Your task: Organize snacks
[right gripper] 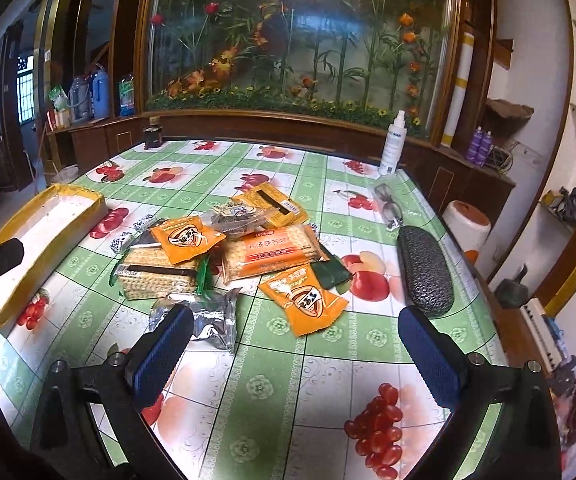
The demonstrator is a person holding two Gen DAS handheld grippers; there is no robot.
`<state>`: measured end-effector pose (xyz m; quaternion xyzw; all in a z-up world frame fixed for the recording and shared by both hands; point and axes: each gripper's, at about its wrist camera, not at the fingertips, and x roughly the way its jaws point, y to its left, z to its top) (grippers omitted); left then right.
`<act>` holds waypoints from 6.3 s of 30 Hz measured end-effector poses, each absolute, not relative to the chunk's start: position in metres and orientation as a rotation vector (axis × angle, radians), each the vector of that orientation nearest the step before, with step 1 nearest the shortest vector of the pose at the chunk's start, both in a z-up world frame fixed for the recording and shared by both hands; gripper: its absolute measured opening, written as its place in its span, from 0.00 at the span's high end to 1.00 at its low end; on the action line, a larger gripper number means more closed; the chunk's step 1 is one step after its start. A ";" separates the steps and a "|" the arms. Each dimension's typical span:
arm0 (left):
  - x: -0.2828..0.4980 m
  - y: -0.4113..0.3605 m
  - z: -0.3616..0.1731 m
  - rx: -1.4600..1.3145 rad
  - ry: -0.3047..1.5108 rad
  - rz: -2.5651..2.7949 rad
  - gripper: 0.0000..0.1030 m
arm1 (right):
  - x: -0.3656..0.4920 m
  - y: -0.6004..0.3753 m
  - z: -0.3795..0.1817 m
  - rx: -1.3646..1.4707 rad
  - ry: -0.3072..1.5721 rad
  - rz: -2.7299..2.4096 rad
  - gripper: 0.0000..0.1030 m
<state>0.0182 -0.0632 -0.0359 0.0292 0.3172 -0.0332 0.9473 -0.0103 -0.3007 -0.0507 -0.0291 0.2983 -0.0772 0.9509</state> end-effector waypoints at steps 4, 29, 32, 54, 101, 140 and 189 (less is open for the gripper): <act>0.021 -0.061 -0.036 0.044 0.654 -0.065 0.00 | -0.013 -0.293 -0.045 -0.142 0.585 -0.246 0.00; 0.029 -0.081 -0.053 0.082 0.709 -0.103 0.00 | -0.006 -0.300 -0.055 -0.181 0.610 -0.287 0.00; 0.032 -0.083 -0.055 0.087 0.712 -0.111 0.00 | -0.005 -0.303 -0.057 -0.168 0.617 -0.278 0.00; 0.130 -0.138 -0.112 0.162 0.972 -0.568 0.00 | 0.022 -0.342 -0.096 0.212 0.748 0.173 0.00; 0.155 -0.224 -0.123 0.492 1.023 -0.926 0.01 | 0.112 -0.381 -0.135 0.158 0.906 0.237 0.43; 0.085 -0.068 -0.087 -0.011 0.971 -0.741 0.56 | 0.042 -0.357 -0.108 0.304 0.788 0.315 0.62; 0.068 0.137 -0.089 -0.192 0.784 0.014 0.56 | 0.116 -0.012 -0.073 0.097 0.788 0.793 0.63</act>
